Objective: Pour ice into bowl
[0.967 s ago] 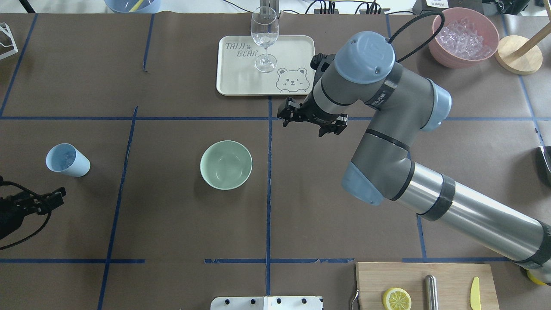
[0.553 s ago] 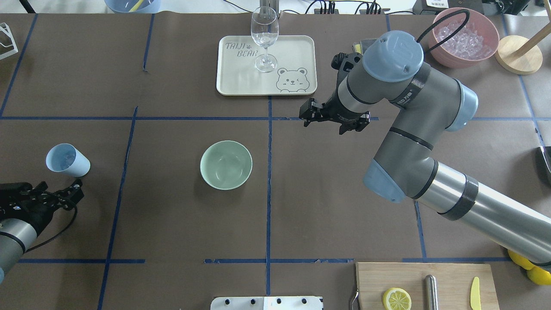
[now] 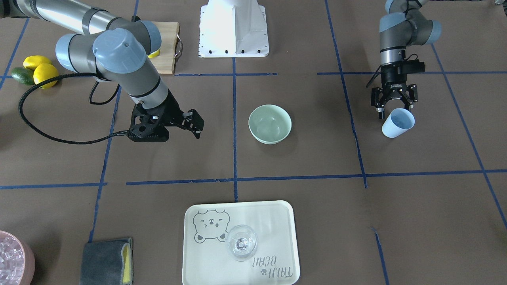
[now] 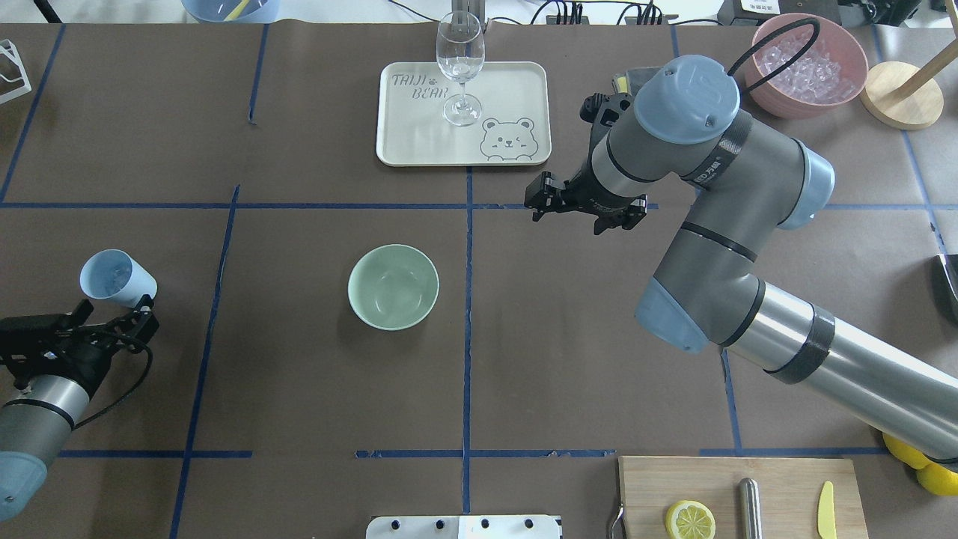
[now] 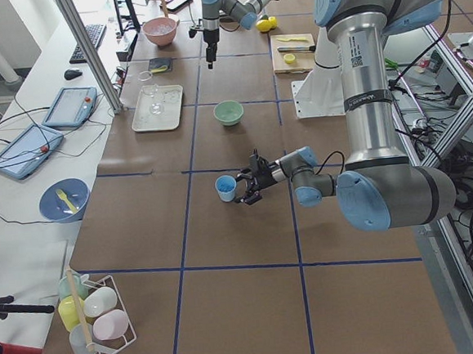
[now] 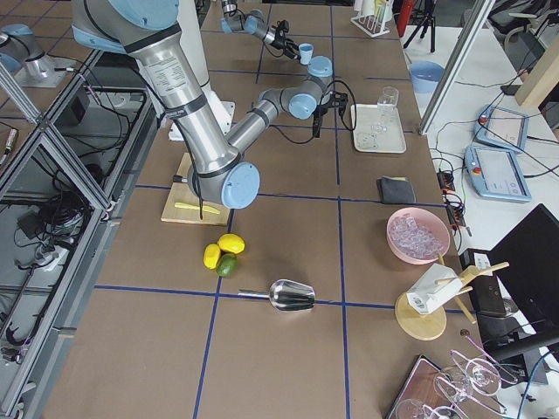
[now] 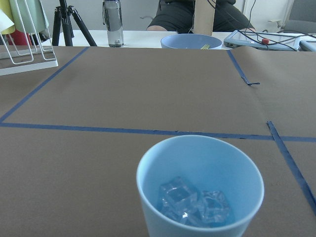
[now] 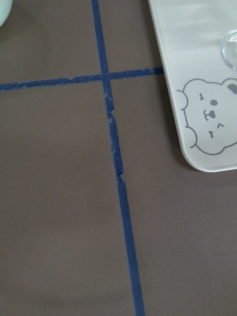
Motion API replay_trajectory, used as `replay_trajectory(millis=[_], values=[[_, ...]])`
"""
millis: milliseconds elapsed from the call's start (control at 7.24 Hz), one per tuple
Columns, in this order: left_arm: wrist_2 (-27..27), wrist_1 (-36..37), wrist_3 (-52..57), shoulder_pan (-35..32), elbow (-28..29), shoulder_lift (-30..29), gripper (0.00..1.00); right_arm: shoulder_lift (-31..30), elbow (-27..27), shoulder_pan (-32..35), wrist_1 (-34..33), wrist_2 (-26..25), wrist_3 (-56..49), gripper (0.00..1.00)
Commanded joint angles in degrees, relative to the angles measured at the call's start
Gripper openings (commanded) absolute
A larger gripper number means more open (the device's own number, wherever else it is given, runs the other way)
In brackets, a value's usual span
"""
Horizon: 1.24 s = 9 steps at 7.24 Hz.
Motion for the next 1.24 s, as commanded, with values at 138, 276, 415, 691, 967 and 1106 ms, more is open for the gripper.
replay_trajectory(millis=[138,276,415,691,967,1106], values=[[1.5,0.0,2.5,-1.0,3.4,-3.2,0.98,-0.1,0.2,0.0,0.0,-0.1,0.0,1.0],[2.2,-0.1,2.7,-1.4,3.3,-3.1,0.98,0.0,0.5,0.0,0.0,-0.1,0.1,1.0],[2.2,0.0,2.8,-2.2,3.3,-3.1,0.98,0.0,0.5,0.0,0.0,-0.1,0.1,1.0],[2.2,0.0,2.8,-2.4,3.4,-3.1,0.98,0.0,0.5,0.0,0.0,-0.1,0.1,1.0],[2.2,0.0,2.9,-2.7,3.5,-3.2,0.88,0.0,0.5,0.0,0.0,-0.1,0.1,1.0],[2.2,0.0,2.9,-2.7,3.5,-3.3,0.85,0.0,0.5,0.0,0.0,-0.1,0.1,1.0]])
